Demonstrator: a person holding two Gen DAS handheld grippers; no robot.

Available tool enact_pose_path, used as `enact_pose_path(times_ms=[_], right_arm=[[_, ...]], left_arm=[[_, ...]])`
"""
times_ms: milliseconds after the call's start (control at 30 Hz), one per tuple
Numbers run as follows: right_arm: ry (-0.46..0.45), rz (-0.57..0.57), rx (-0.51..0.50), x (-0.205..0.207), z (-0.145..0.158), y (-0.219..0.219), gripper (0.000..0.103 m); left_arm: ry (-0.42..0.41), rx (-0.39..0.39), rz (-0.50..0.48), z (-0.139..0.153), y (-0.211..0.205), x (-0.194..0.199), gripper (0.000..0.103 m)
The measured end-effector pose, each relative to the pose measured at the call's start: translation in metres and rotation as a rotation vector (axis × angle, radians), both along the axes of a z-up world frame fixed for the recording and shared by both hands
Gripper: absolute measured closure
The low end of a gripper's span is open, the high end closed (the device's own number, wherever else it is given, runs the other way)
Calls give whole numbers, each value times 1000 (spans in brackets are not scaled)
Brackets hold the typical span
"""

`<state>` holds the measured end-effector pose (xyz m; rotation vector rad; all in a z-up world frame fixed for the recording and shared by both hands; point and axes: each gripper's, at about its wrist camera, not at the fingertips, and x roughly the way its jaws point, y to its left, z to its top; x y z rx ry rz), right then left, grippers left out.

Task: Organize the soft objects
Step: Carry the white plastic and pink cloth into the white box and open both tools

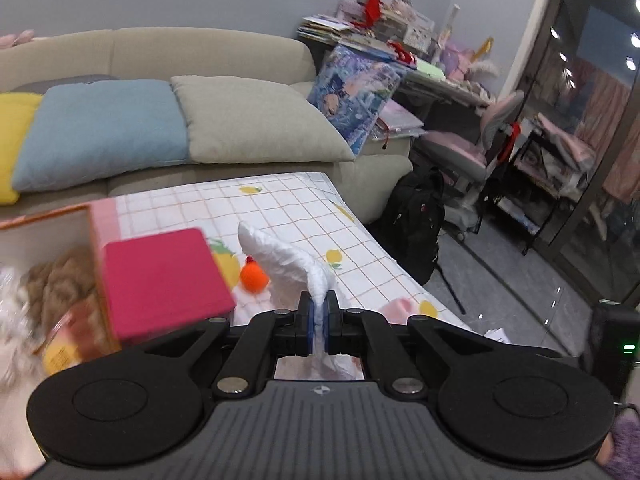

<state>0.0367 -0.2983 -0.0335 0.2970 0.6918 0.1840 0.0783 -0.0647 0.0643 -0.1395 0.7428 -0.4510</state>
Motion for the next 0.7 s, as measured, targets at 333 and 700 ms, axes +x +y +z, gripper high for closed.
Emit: enact_pose_path(times_ms=[333, 700], right_arm=[[155, 122, -39, 12, -20, 27, 103], [383, 169, -110, 39, -58, 43, 103]], left_arm=[[135, -95, 92, -19, 43, -12, 98], [417, -82, 175, -145, 22, 27, 93]])
